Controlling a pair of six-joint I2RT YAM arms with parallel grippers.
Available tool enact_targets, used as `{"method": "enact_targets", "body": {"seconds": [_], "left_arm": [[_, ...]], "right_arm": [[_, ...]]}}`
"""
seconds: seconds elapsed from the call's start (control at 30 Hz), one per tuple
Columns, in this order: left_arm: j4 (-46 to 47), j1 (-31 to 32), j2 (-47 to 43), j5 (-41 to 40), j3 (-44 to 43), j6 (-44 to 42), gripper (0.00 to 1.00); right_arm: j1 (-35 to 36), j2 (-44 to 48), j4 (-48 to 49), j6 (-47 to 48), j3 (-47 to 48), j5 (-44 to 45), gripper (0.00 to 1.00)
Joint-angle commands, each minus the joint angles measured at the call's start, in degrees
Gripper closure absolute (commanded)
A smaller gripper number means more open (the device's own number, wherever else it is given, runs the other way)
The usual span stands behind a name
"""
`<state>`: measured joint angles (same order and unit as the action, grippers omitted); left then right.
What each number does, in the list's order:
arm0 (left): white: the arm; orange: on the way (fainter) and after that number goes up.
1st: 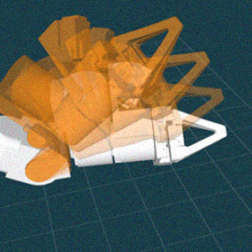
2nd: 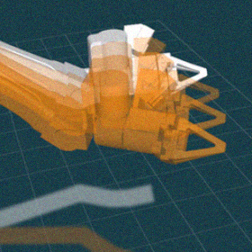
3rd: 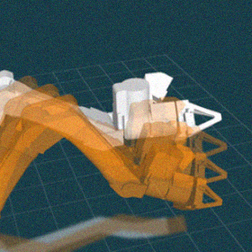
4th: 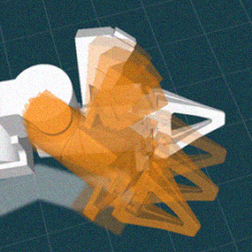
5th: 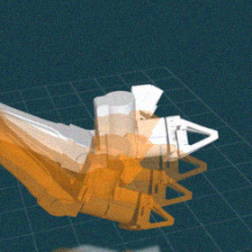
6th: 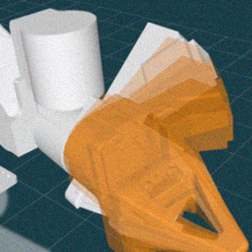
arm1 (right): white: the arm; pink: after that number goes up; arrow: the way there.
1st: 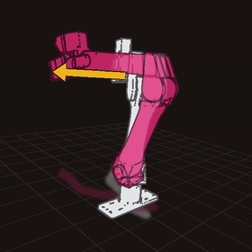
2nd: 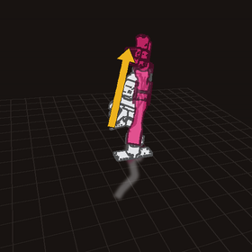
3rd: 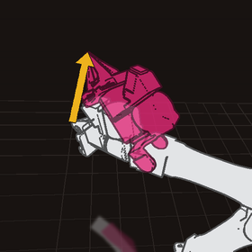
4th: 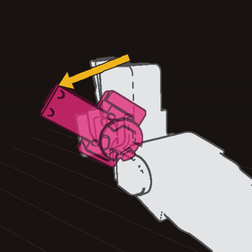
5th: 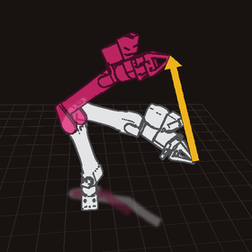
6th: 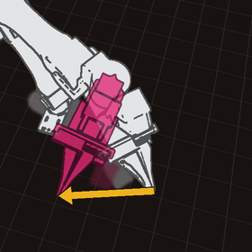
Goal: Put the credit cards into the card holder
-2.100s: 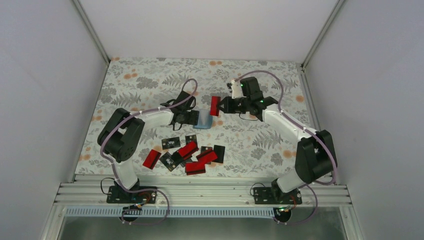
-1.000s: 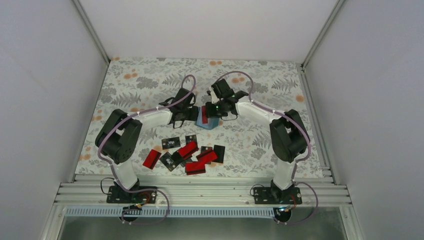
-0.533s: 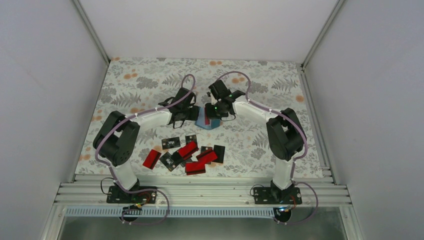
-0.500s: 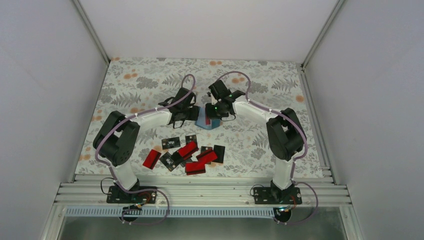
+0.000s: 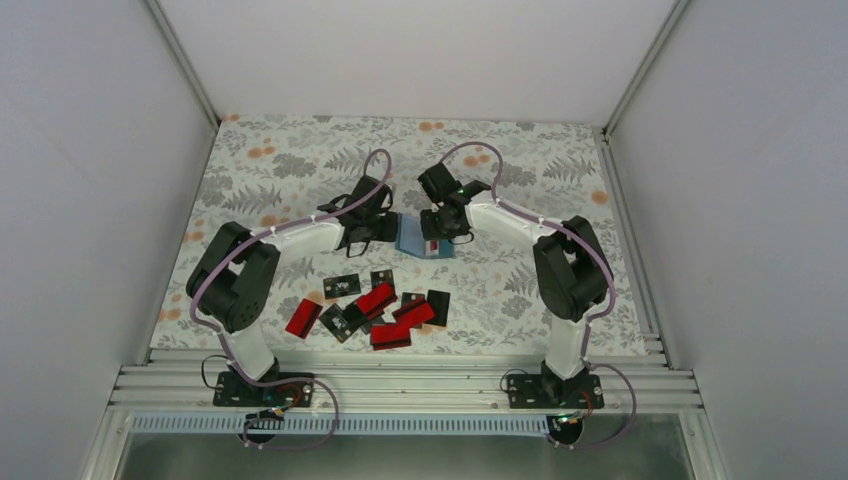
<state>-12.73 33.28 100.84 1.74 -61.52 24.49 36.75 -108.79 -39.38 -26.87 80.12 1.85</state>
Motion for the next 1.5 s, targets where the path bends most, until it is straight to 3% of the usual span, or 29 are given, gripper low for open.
{"method": "enact_targets", "body": {"seconds": [0.0,0.17,0.37,0.47,1.13,1.47], "left_arm": [[-1.0,0.1,-1.3,-1.1,-1.1,0.2,0.96],[-1.4,0.4,-1.3,-1.2,-1.2,0.2,0.96],[-1.5,1.1,-1.2,-1.3,-1.3,0.6,0.96],[-1.7,1.2,-1.3,-1.5,-1.3,0.6,0.96],[-2.4,1.3,-0.6,-1.9,-1.8,0.3,0.97],[-2.4,1.3,0.0,-2.3,-1.8,0.7,0.97]], "right_arm": [[0.6,2.3,-3.2,0.4,1.8,7.2,0.96],[0.6,2.9,-4.1,0.9,3.6,8.3,0.96],[0.5,2.1,-0.6,2.1,3.8,-2.8,0.96],[0.6,0.8,-0.2,1.9,3.9,-3.6,0.96],[-1.1,-0.9,-5.0,3.6,6.4,11.2,0.96],[-4.3,-3.2,4.6,4.4,0.0,-12.8,0.96]]}}
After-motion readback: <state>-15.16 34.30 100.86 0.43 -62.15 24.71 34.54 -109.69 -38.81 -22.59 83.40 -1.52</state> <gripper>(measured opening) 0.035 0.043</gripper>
